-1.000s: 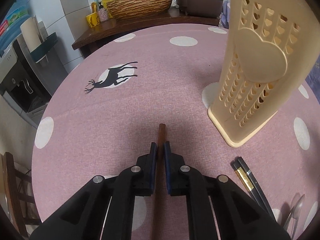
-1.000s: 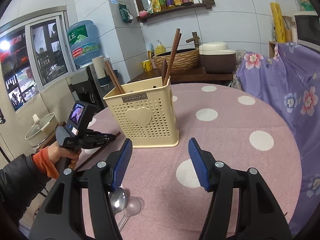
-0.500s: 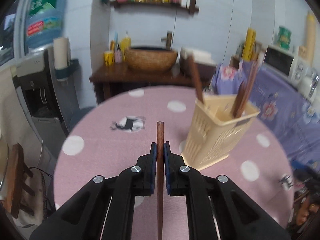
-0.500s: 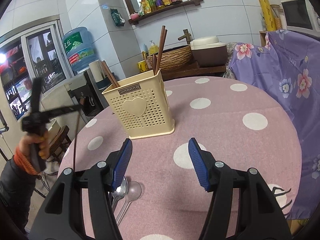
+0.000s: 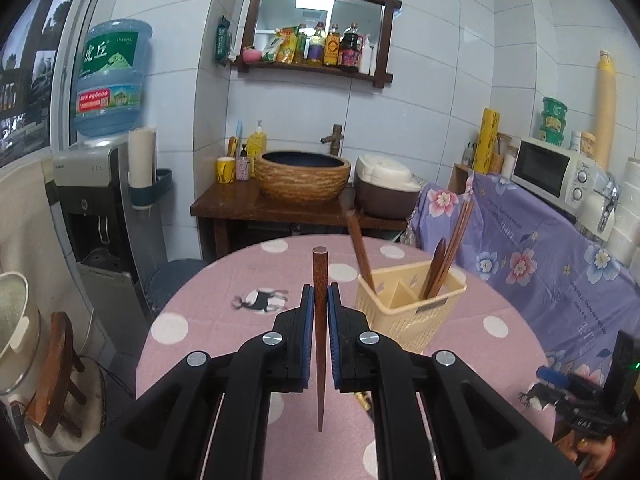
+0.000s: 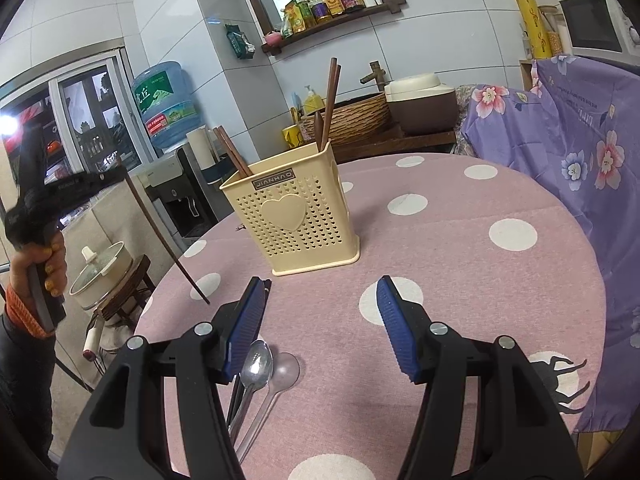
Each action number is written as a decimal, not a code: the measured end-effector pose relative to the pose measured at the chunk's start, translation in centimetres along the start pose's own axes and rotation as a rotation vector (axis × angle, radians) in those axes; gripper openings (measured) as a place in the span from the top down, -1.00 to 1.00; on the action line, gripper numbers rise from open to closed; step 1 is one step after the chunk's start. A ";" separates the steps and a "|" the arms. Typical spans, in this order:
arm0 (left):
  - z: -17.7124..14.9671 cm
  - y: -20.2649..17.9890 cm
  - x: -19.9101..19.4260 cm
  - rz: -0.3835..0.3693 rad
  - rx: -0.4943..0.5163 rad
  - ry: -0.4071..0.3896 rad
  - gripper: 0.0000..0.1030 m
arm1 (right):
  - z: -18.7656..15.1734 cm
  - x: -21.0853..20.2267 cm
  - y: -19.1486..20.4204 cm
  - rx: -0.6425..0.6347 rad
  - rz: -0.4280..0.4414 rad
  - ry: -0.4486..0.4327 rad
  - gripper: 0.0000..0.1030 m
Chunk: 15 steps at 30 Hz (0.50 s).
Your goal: Organize utensils
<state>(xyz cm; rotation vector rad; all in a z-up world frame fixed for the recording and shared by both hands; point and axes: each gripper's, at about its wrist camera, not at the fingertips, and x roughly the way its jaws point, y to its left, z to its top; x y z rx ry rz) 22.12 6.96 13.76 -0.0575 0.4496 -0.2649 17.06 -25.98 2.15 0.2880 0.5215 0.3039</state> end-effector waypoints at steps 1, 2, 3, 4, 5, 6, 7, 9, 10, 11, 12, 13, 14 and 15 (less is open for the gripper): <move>0.7 -0.2 -0.3 -0.002 0.004 -0.013 0.84 | 0.0 -0.1 -0.1 0.002 0.000 0.000 -0.14; 1.8 -0.6 -0.5 -0.006 0.012 -0.028 0.84 | 0.0 -0.1 -0.2 0.005 -0.001 -0.001 -0.14; 3.2 -1.3 -0.7 -0.009 0.024 -0.045 0.84 | 0.0 -0.1 -0.2 0.009 0.001 -0.002 -0.14; 4.2 -1.9 -0.9 -0.009 0.035 -0.063 0.84 | -0.1 -0.1 -0.3 0.011 0.004 -0.002 -0.14; 5.4 -2.5 -1.1 -0.008 0.044 -0.085 0.84 | -0.1 -0.1 -0.3 0.012 0.007 -0.001 -0.14; 6.7 -3.1 -1.3 -0.010 0.051 -0.106 0.84 | -0.2 -0.1 -0.3 0.011 0.010 0.000 -0.14; 8.2 -3.8 -1.4 -0.017 0.053 -0.126 0.84 | -0.3 0.0 -0.2 0.010 0.013 0.001 -0.14; 10.1 -4.9 -1.3 -0.024 0.057 -0.159 0.84 | -0.4 0.0 -0.2 0.009 0.021 0.004 -0.14; 10.8 -5.6 -1.0 -0.016 0.063 -0.174 0.84 | -0.4 0.0 -0.1 0.009 0.023 0.004 -0.14; 11.6 -6.2 -0.5 -0.011 0.063 -0.184 0.84 | -0.4 -0.1 -0.2 0.008 0.023 0.004 -0.14; 11.9 -6.6 0.0 -0.019 0.054 -0.182 0.84 | -0.5 -0.1 -0.2 0.009 0.023 0.004 -0.14; 11.9 -6.7 0.4 -0.027 0.046 -0.180 0.84 | -0.5 -0.2 -0.3 0.010 0.023 0.003 -0.14; 11.8 -6.9 1.1 -0.032 0.037 -0.177 0.84 | -0.6 -0.4 -0.4 0.010 0.022 0.004 -0.14; 11.4 -7.2 1.7 -0.032 0.035 -0.170 0.84 | -0.6 -0.4 -0.5 0.011 0.019 0.004 -0.14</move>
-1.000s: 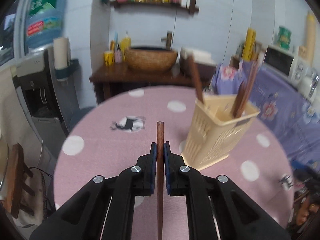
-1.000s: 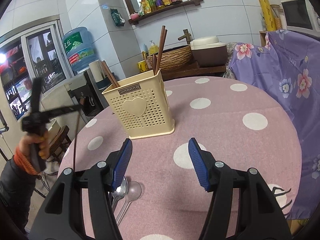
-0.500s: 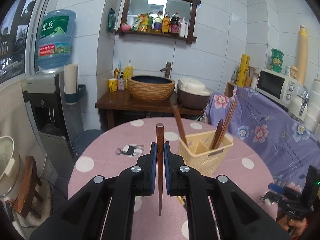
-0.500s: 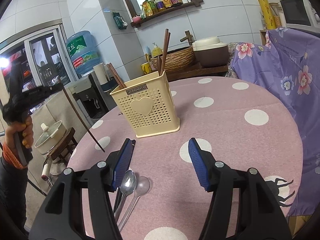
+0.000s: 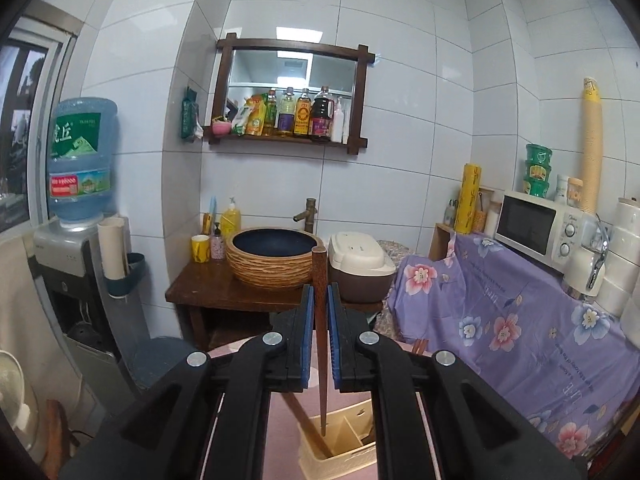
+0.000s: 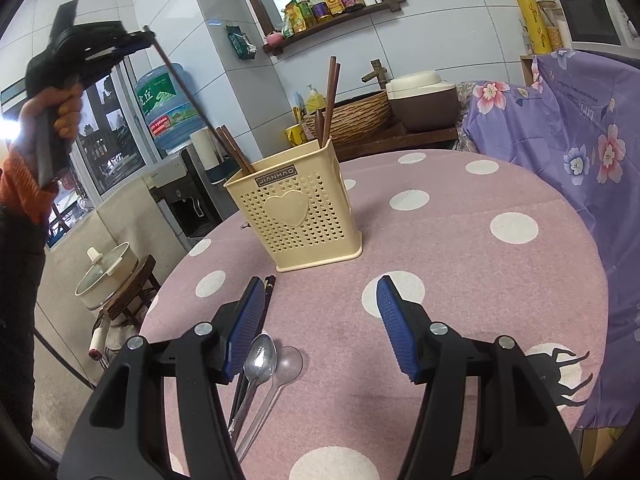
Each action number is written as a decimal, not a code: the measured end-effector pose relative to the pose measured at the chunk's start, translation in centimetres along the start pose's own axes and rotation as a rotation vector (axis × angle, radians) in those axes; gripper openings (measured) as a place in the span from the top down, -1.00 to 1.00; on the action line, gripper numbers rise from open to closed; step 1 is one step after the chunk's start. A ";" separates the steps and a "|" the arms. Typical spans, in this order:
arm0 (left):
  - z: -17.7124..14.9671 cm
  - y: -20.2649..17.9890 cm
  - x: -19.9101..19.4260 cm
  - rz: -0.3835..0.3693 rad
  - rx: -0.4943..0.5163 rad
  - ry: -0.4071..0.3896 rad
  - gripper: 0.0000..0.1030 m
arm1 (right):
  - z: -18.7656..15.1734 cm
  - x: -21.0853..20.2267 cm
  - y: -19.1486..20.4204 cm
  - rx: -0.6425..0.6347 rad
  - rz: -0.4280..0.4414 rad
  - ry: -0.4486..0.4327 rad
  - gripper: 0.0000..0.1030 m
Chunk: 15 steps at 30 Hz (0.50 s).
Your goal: Organize utensils
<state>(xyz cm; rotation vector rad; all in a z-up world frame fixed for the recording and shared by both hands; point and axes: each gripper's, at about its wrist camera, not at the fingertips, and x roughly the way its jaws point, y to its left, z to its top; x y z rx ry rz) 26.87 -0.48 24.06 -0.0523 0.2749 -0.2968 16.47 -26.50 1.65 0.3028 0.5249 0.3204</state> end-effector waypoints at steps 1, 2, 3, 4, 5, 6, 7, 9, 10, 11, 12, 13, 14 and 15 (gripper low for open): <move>-0.5 -0.1 0.6 0.001 -0.001 0.011 0.84 | -0.1 -0.1 -0.2 0.001 -0.004 0.000 -0.14; -1.4 -0.3 1.4 0.001 -0.003 0.030 0.84 | -0.1 -0.2 -0.3 0.002 -0.007 0.001 -0.14; -2.0 -0.4 2.0 -0.002 -0.010 0.048 0.84 | -0.2 -0.2 -0.5 0.001 -0.011 0.003 -0.14; -3.1 -0.4 2.8 -0.004 -0.020 0.073 0.84 | -0.2 -0.3 -0.6 0.001 -0.016 0.002 -0.14; -3.7 -0.4 3.3 -0.003 -0.024 0.090 0.84 | -0.3 -0.4 -0.8 0.003 -0.021 0.002 -0.14; -4.5 -0.4 3.9 0.001 -0.026 0.110 0.84 | -0.4 -0.4 -0.9 0.006 -0.023 0.002 -0.14; -5.4 -0.3 4.5 0.005 -0.028 0.129 0.84 | -0.4 -0.4 -1.1 0.010 -0.023 0.003 -0.14; -7.2 0.0 5.5 0.010 -0.036 0.169 0.84 | -0.6 -0.3 -1.3 0.014 -0.022 0.006 -0.14; -7.8 0.2 5.9 0.011 -0.041 0.183 0.84 | -0.6 -0.3 -1.3 0.015 -0.022 0.007 -0.14; -8.5 0.4 6.3 0.011 -0.047 0.201 0.84 | -0.7 -0.3 -1.3 0.016 -0.021 0.008 -0.14; -9.0 0.5 6.5 0.012 -0.050 0.213 0.84 | -0.7 -0.2 -1.3 0.017 -0.020 0.009 -0.14; -9.5 0.6 6.7 0.013 -0.048 0.223 0.84 | -0.7 -0.2 -1.3 0.017 -0.020 0.010 -0.14; -9.9 0.6 6.9 0.017 -0.044 0.228 0.84 | -0.8 -0.2 -1.3 0.018 -0.021 0.010 -0.14; -10.2 0.6 7.0 0.021 -0.038 0.232 0.84 | -0.8 -0.2 -1.3 0.018 -0.021 0.009 -0.14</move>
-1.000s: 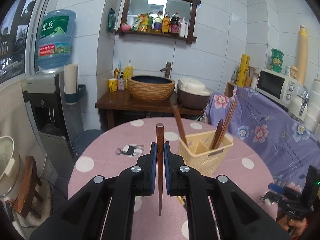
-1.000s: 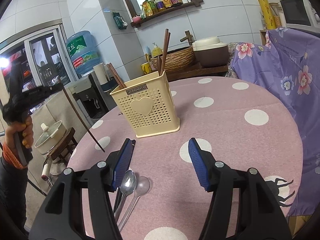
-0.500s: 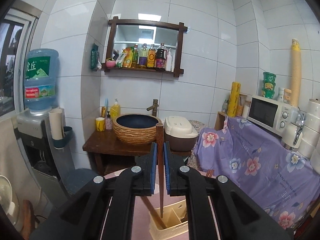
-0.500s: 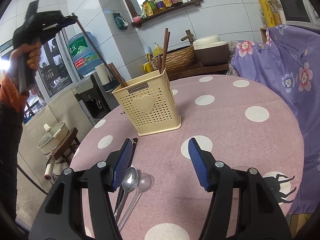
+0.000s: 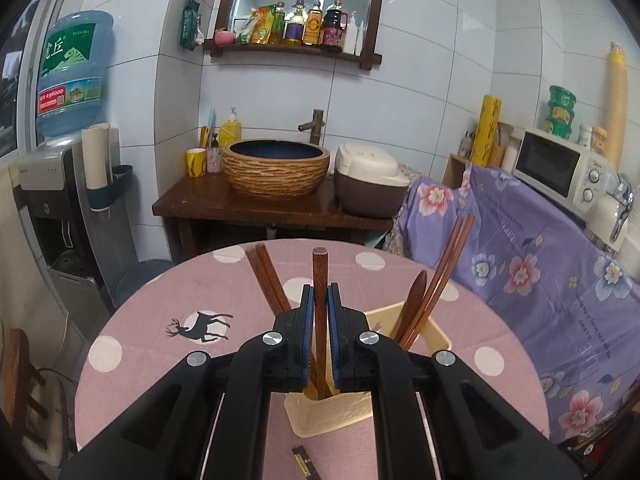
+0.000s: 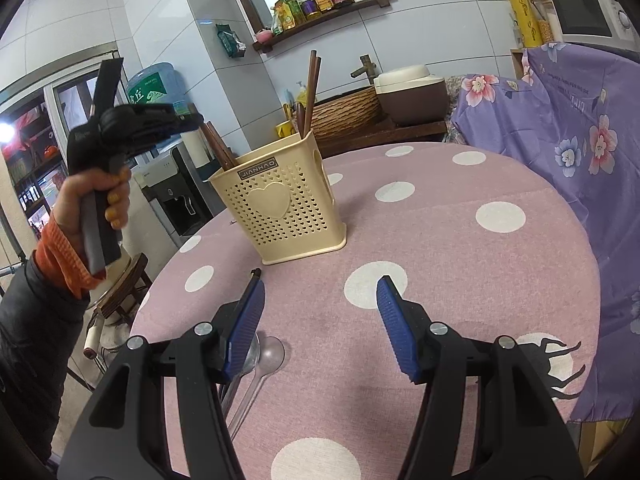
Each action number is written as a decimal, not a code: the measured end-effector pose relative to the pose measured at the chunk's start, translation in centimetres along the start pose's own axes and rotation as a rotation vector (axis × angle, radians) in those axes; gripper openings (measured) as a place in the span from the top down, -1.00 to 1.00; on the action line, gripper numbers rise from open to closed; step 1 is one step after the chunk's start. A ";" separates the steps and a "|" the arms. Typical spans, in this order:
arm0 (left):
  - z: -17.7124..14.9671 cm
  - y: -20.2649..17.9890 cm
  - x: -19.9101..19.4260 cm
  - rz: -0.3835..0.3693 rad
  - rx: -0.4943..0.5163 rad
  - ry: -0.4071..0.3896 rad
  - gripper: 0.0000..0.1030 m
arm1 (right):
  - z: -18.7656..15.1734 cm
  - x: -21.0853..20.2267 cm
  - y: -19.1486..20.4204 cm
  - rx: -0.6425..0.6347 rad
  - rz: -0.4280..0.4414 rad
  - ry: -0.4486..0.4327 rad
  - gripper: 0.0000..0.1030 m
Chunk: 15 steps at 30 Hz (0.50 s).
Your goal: Organize utensils
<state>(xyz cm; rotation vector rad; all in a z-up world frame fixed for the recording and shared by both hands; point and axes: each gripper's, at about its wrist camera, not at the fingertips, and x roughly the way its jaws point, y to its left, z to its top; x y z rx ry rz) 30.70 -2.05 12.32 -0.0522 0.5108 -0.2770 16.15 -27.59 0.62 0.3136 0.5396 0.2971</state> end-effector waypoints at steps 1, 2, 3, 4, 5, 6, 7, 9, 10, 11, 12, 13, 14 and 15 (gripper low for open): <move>-0.3 0.0 0.1 0.001 0.006 0.004 0.84 | 0.0 0.0 0.0 0.000 0.000 -0.002 -0.14; -0.5 -0.1 0.2 -0.003 0.009 0.005 0.84 | 0.0 0.0 0.0 -0.002 -0.001 -0.003 -0.14; -0.7 0.0 0.2 -0.009 0.009 0.007 0.84 | 0.0 0.0 0.1 -0.005 -0.005 -0.004 -0.14; -0.9 0.0 0.0 -0.014 0.009 0.009 0.81 | 0.0 0.1 0.1 -0.006 -0.007 -0.003 -0.14; -1.1 0.0 -0.2 -0.013 0.011 0.008 0.76 | -0.1 0.2 0.2 -0.005 -0.007 -0.002 -0.14; -1.3 -0.1 -0.6 -0.012 0.014 0.003 0.48 | -0.1 0.3 0.2 -0.002 -0.006 0.000 -0.14; -1.6 0.0 -1.2 -0.013 0.012 -0.008 0.06 | -0.1 0.4 0.2 0.001 -0.007 0.003 -0.14; -2.6 0.0 -2.2 -0.014 0.002 -0.032 -0.23 | -0.2 0.7 0.2 0.002 -0.014 0.011 -0.14; -3.2 0.0 -2.7 -0.009 0.004 -0.038 -0.26 | -0.2 0.9 0.3 0.000 -0.021 0.017 -0.14; -4.1 0.0 -3.2 0.006 0.011 -0.033 -0.29 | -0.3 1.0 0.4 -0.002 -0.028 0.024 -0.15; -4.9 0.1 -3.5 0.022 0.010 -0.026 -0.36 | -0.4 1.3 0.5 -0.006 -0.037 0.031 -0.16; -5.8 0.2 -3.8 0.044 0.004 -0.015 -0.45 | -0.6 1.5 0.7 -0.010 -0.047 0.040 -0.19; -6.9 0.5 -3.9 0.070 -0.002 0.010 -0.46 | -0.7 1.8 0.8 -0.014 -0.055 0.049 -0.23; -7.9 0.7 -3.9 0.098 -0.003 0.040 -0.47 | -0.9 2.1 1.0 -0.020 -0.069 0.062 -0.31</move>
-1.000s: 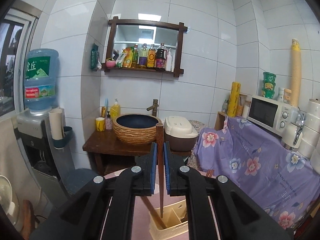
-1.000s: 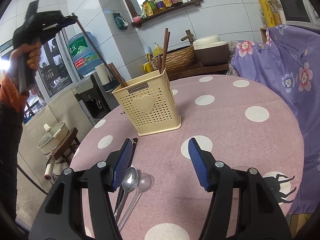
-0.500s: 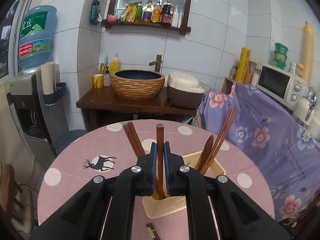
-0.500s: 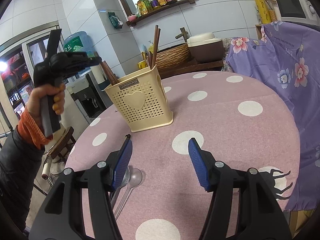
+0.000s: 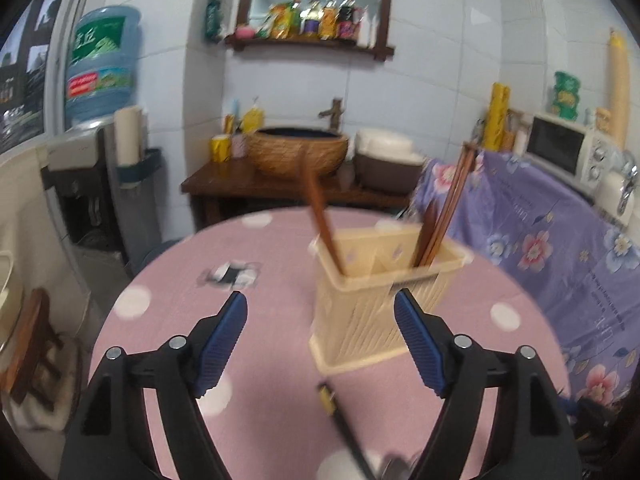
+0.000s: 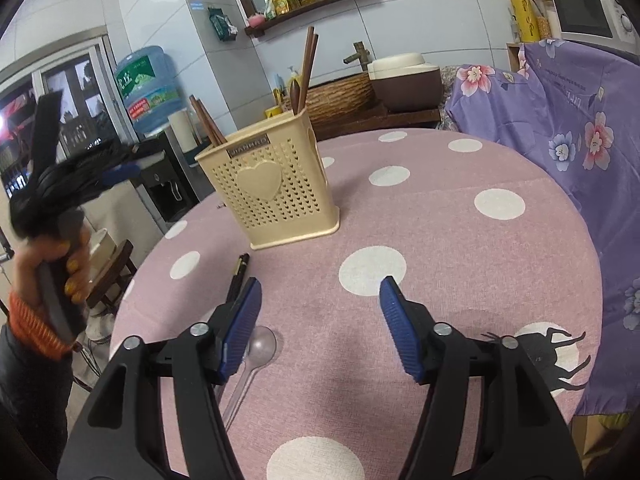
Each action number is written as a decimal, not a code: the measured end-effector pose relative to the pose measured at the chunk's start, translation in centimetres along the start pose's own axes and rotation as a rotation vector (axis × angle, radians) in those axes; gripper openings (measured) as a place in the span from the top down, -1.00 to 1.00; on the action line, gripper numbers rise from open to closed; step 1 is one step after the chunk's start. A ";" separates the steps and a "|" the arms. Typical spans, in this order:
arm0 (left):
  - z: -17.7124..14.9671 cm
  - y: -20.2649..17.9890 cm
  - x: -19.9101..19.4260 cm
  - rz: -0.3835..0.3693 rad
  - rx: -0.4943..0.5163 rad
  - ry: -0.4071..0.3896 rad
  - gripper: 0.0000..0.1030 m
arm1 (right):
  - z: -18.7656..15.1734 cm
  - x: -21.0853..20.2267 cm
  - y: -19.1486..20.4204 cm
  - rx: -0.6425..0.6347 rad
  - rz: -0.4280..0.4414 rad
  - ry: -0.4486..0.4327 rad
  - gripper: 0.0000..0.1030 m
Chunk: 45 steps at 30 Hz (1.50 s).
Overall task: Organize utensils
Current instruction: 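Move the right tool to the clear plastic spoon while the left tool approaches black chopsticks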
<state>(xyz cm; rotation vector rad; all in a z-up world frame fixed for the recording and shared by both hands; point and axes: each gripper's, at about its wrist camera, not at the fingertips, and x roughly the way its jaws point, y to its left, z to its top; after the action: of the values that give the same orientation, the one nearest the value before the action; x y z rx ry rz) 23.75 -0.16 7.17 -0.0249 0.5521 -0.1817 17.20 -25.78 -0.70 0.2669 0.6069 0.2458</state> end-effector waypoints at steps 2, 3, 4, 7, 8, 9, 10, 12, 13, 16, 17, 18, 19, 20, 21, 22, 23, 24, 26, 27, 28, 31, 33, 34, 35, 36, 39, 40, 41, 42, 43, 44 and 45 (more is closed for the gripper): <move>-2.1 0.6 0.2 0.056 0.000 0.063 -0.47 | -0.2 0.5 0.4 -0.013 -0.017 0.020 -0.37; -3.1 1.0 0.1 0.073 -0.006 0.083 -0.47 | -0.4 0.9 0.7 -0.025 -0.026 0.034 -0.38; -3.8 1.4 0.0 0.079 -0.011 0.091 -0.46 | -0.7 1.2 0.9 -0.035 -0.032 0.046 -0.39; -6.3 2.3 -0.6 0.101 -0.031 0.118 -0.46 | -1.4 2.2 1.9 -0.068 -0.055 0.084 -0.41; -7.1 2.5 -0.8 0.107 -0.039 0.127 -0.46 | -1.7 2.4 2.2 -0.076 -0.062 0.092 -0.41; -7.8 2.7 -0.9 0.111 -0.046 0.137 -0.46 | -2.0 2.8 2.5 -0.087 -0.070 0.104 -0.41; -8.5 2.9 -1.0 0.115 -0.057 0.149 -0.46 | -2.2 3.0 2.8 -0.094 -0.075 0.110 -0.41; -9.6 3.1 -1.1 0.113 -0.071 0.167 -0.46 | -2.6 3.5 3.4 -0.113 -0.088 0.124 -0.42; -10.0 3.1 -1.1 0.113 -0.072 0.175 -0.46 | -2.9 3.7 3.7 -0.124 -0.096 0.131 -0.42; -11.6 3.3 -1.3 0.141 -0.076 0.184 -0.46 | -3.5 4.3 4.4 -0.152 -0.118 0.154 -0.43; -12.1 3.4 -1.3 0.152 -0.077 0.190 -0.46 | -3.8 4.5 4.6 -0.159 -0.122 0.162 -0.43; -12.5 3.6 -1.3 0.160 -0.080 0.196 -0.46 | -4.0 4.7 4.8 -0.166 -0.127 0.172 -0.46; -12.7 3.7 -1.4 0.169 -0.084 0.202 -0.46 | -4.3 4.8 4.9 -0.173 -0.133 0.182 -0.49; -13.0 4.0 -1.6 0.178 -0.091 0.202 -0.46 | -4.6 5.0 5.0 -0.179 -0.138 0.189 -0.50; -13.2 4.2 -1.7 0.185 -0.094 0.199 -0.46 | -4.8 5.1 5.2 -0.187 -0.143 0.197 -0.51; -13.4 4.3 -1.9 0.195 -0.096 0.195 -0.46 | -5.0 5.2 5.4 -0.193 -0.148 0.204 -0.51; -13.5 4.4 -2.1 0.204 -0.095 0.191 -0.46 | -5.2 5.3 5.6 -0.200 -0.151 0.211 -0.51; -13.6 4.4 -2.2 0.208 -0.094 0.188 -0.46 | -5.4 5.5 5.8 -0.205 -0.154 0.218 -0.51; -13.7 4.3 -2.2 0.204 -0.093 0.186 -0.46 | -5.7 6.0 6.2 -0.218 -0.158 0.238 -0.51; -13.6 4.3 -2.1 0.199 -0.093 0.187 -0.46 | -5.9 6.1 6.5 -0.221 -0.156 0.244 -0.51; -13.6 4.2 -2.1 0.196 -0.092 0.189 -0.46 | -6.0 6.3 6.7 -0.225 -0.154 0.250 -0.51; -13.6 4.0 -2.1 0.193 -0.084 0.185 -0.46 | -6.4 6.7 7.6 -0.253 -0.163 0.270 -0.51; -13.7 3.9 -2.1 0.191 -0.082 0.186 -0.46 | -6.7 7.0 8.1 -0.268 -0.170 0.284 -0.51; -13.7 3.8 -2.0 0.189 -0.082 0.187 -0.46 | -6.9 7.1 8.3 -0.279 -0.176 0.291 -0.51; -13.7 3.8 -2.0 0.187 -0.082 0.188 -0.46 | -7.0 7.1 8.5 -0.290 -0.181 0.289 -0.51; -13.7 3.7 -2.0 0.185 -0.081 0.190 -0.46 | -7.0 7.1 8.6 -0.295 -0.185 0.292 -0.47; -13.8 3.3 -1.8 0.179 -0.073 0.195 -0.46 | -7.0 6.9 8.7 -0.305 -0.151 0.310 -0.17; -13.8 3.2 -1.8 0.176 -0.071 0.197 -0.46 | -6.9 6.8 8.6 -0.305 -0.140 0.315 -0.05; -13.8 3.1 -1.7 0.171 -0.070 0.200 -0.46 | -6.8 6.7 8.4 -0.305 -0.134 0.318 -0.01; -13.8 2.9 -1.6 0.164 -0.069 0.205 -0.46 | -6.7 6.6 8.2 -0.307 -0.129 0.321 0.09; -13.8 2.7 -1.5 0.159 -0.069 0.209 -0.46 | -6.6 6.5 7.9 -0.307 -0.128 0.323 0.23; -13.8 2.5 -1.5 0.151 -0.066 0.214 -0.46 | -6.5 6.5 7.7 -0.307 -0.133 0.325 0.28; -13.9 2.2 -1.4 0.145 -0.062 0.218 -0.46 | -6.3 6.4 7.2 -0.304 -0.143 0.326 0.35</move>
<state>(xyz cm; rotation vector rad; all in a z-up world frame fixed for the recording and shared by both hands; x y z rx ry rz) 15.68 2.63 -4.07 -0.0252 0.7741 -0.0254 17.50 -16.03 -6.79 -0.1133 0.8955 0.2420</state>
